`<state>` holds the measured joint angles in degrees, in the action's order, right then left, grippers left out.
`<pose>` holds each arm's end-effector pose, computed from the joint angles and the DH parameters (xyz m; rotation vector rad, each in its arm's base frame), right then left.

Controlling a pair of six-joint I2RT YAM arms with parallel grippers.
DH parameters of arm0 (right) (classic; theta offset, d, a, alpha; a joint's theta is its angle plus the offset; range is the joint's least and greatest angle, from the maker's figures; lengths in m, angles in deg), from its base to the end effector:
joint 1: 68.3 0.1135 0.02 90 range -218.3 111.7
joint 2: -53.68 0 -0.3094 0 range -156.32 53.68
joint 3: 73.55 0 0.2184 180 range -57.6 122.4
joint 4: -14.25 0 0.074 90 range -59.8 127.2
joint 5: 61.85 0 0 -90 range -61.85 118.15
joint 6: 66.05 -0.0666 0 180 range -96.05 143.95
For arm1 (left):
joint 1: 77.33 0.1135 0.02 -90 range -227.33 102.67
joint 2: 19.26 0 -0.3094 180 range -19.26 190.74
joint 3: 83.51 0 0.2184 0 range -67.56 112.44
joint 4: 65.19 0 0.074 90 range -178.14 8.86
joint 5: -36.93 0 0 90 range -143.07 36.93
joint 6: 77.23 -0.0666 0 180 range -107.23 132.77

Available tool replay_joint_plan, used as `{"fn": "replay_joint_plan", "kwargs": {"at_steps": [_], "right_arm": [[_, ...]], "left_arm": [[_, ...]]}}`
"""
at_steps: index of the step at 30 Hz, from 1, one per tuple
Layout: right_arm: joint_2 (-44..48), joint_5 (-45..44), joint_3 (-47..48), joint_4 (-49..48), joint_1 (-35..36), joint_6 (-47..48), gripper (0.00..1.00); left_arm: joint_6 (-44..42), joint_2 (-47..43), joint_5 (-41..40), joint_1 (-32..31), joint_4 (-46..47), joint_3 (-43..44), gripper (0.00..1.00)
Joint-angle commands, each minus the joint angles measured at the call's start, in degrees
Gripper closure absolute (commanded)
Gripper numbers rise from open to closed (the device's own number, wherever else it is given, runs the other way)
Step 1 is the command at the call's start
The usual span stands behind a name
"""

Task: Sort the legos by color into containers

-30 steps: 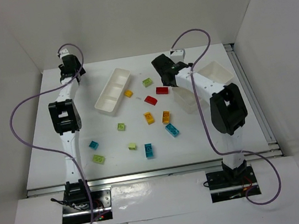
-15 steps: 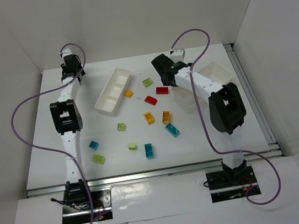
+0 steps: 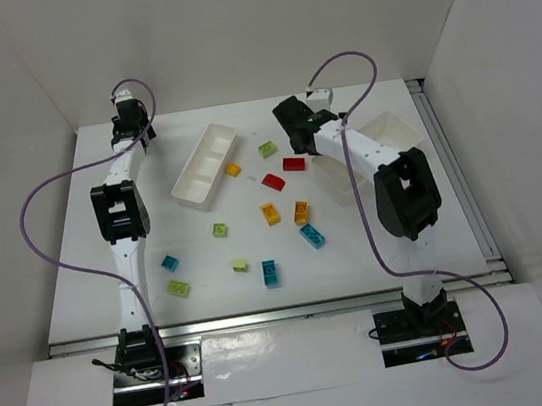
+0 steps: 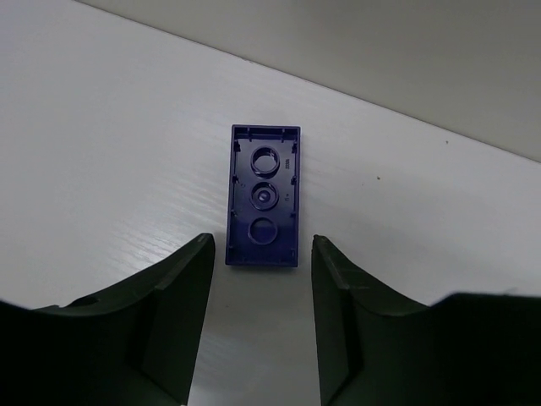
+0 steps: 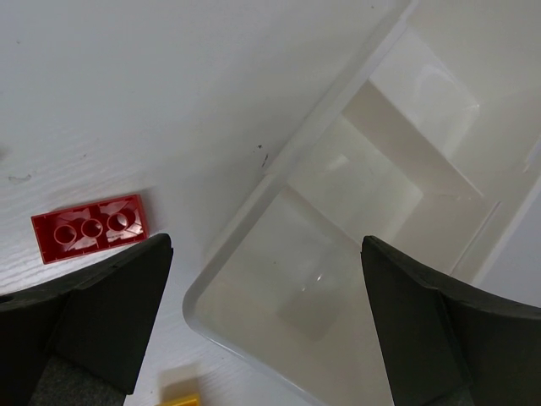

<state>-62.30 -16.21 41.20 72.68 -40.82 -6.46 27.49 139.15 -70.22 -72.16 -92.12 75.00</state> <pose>0.4077 0.1596 0.2820 0.3093 2.2660 -0.5127 0.6445 0.0780 0.1656 -0.5317 1.9512 0.1995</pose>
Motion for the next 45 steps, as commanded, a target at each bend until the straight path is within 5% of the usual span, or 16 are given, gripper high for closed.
{"fn": "replay_joint_plan", "kwargs": {"at_steps": [1, 11, 17, 25, 32, 45], "right_arm": [[-1.1, -1.6, 3.4, 0.6, -0.3, 0.3, 0.00], [-2.7, -1.6, 3.9, 0.6, -0.9, 0.8, 0.00], [-3.2, -1.6, 4.5, 0.6, -0.9, 1.3, 0.00], [-4.9, -1.1, 5.6, 0.1, -0.9, 1.8, 0.00], [-6.0, -1.1, 6.7, 0.1, -0.9, 2.4, 0.00], [-5.5, -1.6, 6.7, 1.1, -0.9, 2.4, 0.00]], "left_arm": [[-1.5, 1.8, 1.4, -0.1, 0.9, 3.5, 0.42], [-2.1, 1.8, 2.6, -0.1, 0.9, 3.5, 0.49], [-1.5, 2.3, 2.6, -0.1, 0.9, 3.5, 0.34], [-0.9, 2.3, 2.0, 0.5, -0.3, 4.9, 0.63], [0.1, 0.6, 1.5, 0.5, -0.4, 2.4, 0.70], [5.8, -12.9, 2.7, 0.5, 1.2, -18.5, 0.87]]}}
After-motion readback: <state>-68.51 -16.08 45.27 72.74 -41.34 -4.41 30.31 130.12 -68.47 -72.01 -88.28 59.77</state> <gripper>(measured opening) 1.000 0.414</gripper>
